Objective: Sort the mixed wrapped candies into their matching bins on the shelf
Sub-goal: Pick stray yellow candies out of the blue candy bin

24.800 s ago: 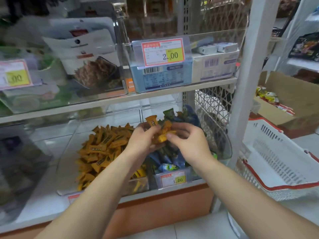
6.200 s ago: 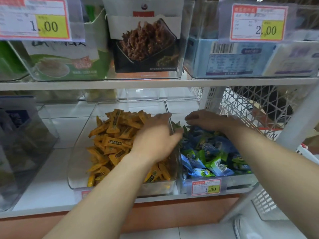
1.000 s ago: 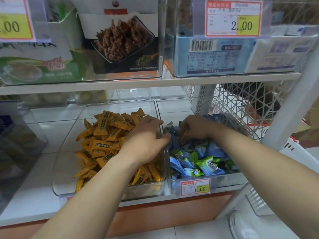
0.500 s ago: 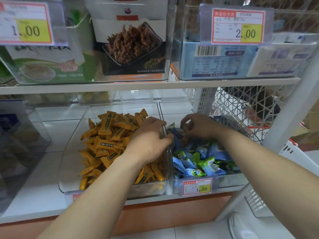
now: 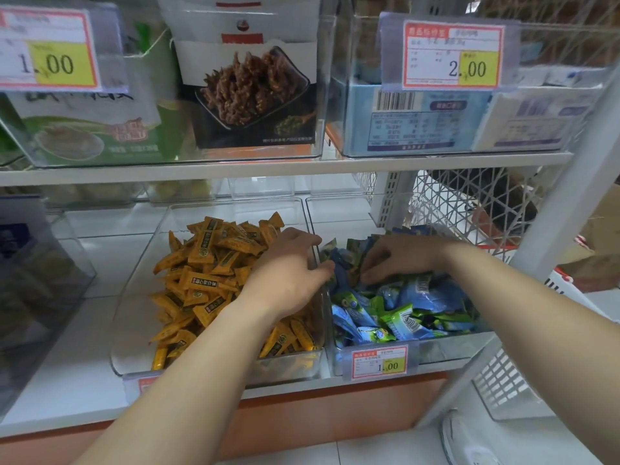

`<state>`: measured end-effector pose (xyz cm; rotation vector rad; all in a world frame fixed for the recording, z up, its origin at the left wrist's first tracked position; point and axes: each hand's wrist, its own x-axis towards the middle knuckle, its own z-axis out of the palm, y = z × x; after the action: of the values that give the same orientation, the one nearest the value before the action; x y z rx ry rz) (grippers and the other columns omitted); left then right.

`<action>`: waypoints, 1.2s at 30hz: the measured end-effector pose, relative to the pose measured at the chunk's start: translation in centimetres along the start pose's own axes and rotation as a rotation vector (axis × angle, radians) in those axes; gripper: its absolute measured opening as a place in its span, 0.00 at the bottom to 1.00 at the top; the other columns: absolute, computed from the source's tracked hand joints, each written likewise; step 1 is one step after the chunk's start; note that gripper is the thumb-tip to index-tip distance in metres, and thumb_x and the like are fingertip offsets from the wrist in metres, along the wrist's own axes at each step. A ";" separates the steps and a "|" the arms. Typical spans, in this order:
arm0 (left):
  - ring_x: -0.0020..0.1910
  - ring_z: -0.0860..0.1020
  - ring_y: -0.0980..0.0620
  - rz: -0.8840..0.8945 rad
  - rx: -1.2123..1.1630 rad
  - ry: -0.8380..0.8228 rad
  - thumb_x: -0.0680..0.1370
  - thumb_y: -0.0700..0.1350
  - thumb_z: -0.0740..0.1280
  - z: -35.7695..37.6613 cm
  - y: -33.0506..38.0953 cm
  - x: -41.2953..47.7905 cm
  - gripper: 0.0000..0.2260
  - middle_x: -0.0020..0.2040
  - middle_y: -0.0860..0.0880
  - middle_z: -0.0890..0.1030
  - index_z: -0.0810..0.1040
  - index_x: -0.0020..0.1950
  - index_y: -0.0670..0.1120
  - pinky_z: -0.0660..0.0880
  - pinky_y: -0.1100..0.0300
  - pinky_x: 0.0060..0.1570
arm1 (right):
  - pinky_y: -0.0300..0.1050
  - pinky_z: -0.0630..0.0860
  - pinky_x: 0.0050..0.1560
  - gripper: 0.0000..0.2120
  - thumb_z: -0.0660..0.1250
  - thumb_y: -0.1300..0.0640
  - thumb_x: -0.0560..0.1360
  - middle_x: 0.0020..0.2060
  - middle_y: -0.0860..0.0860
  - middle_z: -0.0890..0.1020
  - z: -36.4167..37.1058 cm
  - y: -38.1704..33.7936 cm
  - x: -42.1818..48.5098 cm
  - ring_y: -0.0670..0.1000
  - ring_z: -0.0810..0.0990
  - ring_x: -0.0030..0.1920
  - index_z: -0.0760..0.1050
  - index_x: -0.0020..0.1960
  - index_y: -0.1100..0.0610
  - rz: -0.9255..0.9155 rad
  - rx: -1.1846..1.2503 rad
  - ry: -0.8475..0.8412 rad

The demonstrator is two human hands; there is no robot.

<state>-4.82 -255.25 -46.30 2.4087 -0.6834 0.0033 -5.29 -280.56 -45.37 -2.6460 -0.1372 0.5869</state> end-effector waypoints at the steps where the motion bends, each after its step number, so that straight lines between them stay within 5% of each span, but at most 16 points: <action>1: 0.67 0.70 0.48 -0.001 -0.003 -0.001 0.78 0.59 0.66 0.0 -0.1 0.0 0.24 0.72 0.51 0.67 0.71 0.73 0.53 0.64 0.62 0.57 | 0.49 0.76 0.57 0.15 0.75 0.37 0.69 0.48 0.42 0.84 -0.1 0.1 -0.3 0.46 0.82 0.51 0.84 0.50 0.44 -0.022 0.011 -0.001; 5: 0.68 0.70 0.48 0.003 0.007 -0.003 0.78 0.59 0.66 -0.1 0.0 0.0 0.24 0.72 0.51 0.67 0.71 0.72 0.53 0.63 0.63 0.56 | 0.52 0.77 0.55 0.09 0.78 0.47 0.69 0.44 0.45 0.85 0.3 0.7 -0.4 0.49 0.83 0.48 0.84 0.48 0.47 -0.046 0.045 0.141; 9: 0.68 0.70 0.49 0.012 0.014 0.041 0.78 0.58 0.67 0.0 0.3 0.1 0.23 0.71 0.51 0.69 0.72 0.72 0.53 0.64 0.62 0.56 | 0.45 0.77 0.53 0.09 0.77 0.46 0.71 0.45 0.43 0.85 -0.4 -0.6 -0.8 0.44 0.82 0.49 0.85 0.49 0.46 -0.106 0.195 0.351; 12: 0.67 0.71 0.50 0.055 -0.009 0.144 0.76 0.59 0.68 0.1 0.8 0.2 0.26 0.69 0.52 0.72 0.71 0.72 0.54 0.67 0.62 0.57 | 0.46 0.81 0.53 0.08 0.75 0.50 0.74 0.47 0.48 0.86 -0.7 -2.8 -1.4 0.51 0.84 0.51 0.85 0.52 0.50 -0.205 0.496 0.448; 17: 0.54 0.78 0.63 0.085 -0.432 0.257 0.73 0.54 0.75 0.3 2.6 0.0 0.32 0.62 0.60 0.76 0.67 0.75 0.55 0.73 0.70 0.51 | 0.47 0.82 0.52 0.15 0.69 0.48 0.77 0.52 0.50 0.86 0.8 -7.2 -2.0 0.53 0.85 0.54 0.82 0.59 0.54 -0.332 0.881 0.413; 19: 0.47 0.81 0.61 0.043 -0.573 0.324 0.73 0.50 0.76 0.2 2.9 0.1 0.29 0.56 0.59 0.79 0.71 0.72 0.54 0.78 0.65 0.47 | 0.46 0.82 0.47 0.19 0.67 0.44 0.76 0.51 0.53 0.86 1.3 -8.5 -2.0 0.54 0.85 0.50 0.82 0.60 0.54 -0.333 0.965 0.411; 22: 0.47 0.82 0.55 -0.019 -0.602 0.415 0.71 0.48 0.78 0.1 2.4 0.3 0.24 0.50 0.56 0.82 0.76 0.65 0.53 0.79 0.59 0.47 | 0.42 0.79 0.35 0.20 0.65 0.39 0.75 0.40 0.53 0.86 1.9 -9.2 -2.2 0.52 0.85 0.37 0.83 0.53 0.53 -0.306 0.961 0.404; 27: 0.44 0.83 0.41 -0.106 -0.704 0.365 0.73 0.43 0.75 0.0 1.4 0.4 0.12 0.44 0.41 0.83 0.81 0.56 0.51 0.81 0.44 0.48 | 0.42 0.78 0.27 0.18 0.60 0.40 0.81 0.38 0.56 0.86 2.2 -8.7 -2.3 0.54 0.83 0.27 0.80 0.58 0.52 -0.224 0.869 0.499; 32: 0.42 0.85 0.45 -0.180 -0.973 0.303 0.78 0.37 0.69 -0.7 1.8 0.1 0.08 0.51 0.37 0.81 0.83 0.49 0.50 0.81 0.61 0.40 | 0.42 0.76 0.26 0.14 0.67 0.43 0.79 0.36 0.54 0.86 1.7 -8.3 -2.3 0.54 0.81 0.26 0.71 0.55 0.52 -0.159 0.816 0.623; 36: 0.40 0.86 0.48 -0.279 -1.115 0.310 0.78 0.35 0.69 -1.2 1.9 0.0 0.07 0.47 0.41 0.85 0.83 0.48 0.47 0.81 0.63 0.40 | 0.43 0.81 0.32 0.06 0.71 0.55 0.78 0.42 0.55 0.86 1.7 -8.5 -2.3 0.54 0.85 0.32 0.76 0.50 0.56 -0.205 0.785 0.609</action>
<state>-5.56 -255.81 -44.25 1.3530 -0.1069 -0.0924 -8.12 -272.62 -42.31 -1.8943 0.0109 -0.2226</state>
